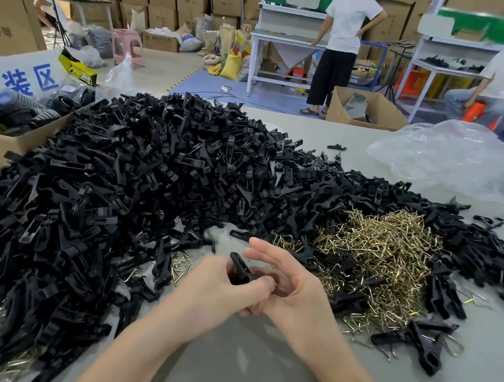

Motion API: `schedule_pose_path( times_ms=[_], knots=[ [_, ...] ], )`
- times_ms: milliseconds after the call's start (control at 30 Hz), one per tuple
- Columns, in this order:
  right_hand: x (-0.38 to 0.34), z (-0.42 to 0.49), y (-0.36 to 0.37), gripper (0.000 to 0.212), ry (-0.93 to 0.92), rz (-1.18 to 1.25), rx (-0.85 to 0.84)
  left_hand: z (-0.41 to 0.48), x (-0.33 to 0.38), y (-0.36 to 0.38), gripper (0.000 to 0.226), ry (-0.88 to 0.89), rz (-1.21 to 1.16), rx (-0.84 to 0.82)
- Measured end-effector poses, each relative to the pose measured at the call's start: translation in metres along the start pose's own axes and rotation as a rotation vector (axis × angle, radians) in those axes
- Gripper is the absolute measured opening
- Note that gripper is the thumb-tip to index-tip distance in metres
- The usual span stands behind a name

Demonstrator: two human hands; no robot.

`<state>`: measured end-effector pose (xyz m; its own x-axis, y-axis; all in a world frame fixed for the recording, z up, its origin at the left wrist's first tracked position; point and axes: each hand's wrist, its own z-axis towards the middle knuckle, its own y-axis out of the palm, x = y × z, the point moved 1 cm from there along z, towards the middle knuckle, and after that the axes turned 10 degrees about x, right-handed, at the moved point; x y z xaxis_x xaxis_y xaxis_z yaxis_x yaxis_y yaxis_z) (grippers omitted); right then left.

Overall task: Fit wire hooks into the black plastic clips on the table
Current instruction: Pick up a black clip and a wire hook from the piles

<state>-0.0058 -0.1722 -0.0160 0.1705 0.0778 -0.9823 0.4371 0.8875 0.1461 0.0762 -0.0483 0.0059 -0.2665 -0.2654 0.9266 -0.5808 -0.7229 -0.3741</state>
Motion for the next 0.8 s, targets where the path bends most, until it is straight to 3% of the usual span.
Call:
schedule_pose_path(
  times_ms=[167, 300, 567, 800],
  knots=[
    [-0.003, -0.002, 0.001, 0.051, -0.003, 0.008, -0.049, -0.003, 0.002, 0.0, 0.037, 0.014, 0.037, -0.017],
    [-0.003, -0.003, 0.001, 0.034, -0.049, -0.007, -0.062, -0.004, 0.004, 0.007, 0.033, -0.039, -0.087, -0.071],
    [0.002, -0.003, 0.004, 0.055, -0.136, -0.141, -0.035, -0.009, 0.011, 0.014, 0.023, -0.063, -0.191, -0.012],
    [0.002, -0.004, 0.002, 0.048, -0.151, -0.184, -0.021, -0.007, 0.01, 0.01, 0.023, -0.066, -0.106, -0.023]
  ],
)
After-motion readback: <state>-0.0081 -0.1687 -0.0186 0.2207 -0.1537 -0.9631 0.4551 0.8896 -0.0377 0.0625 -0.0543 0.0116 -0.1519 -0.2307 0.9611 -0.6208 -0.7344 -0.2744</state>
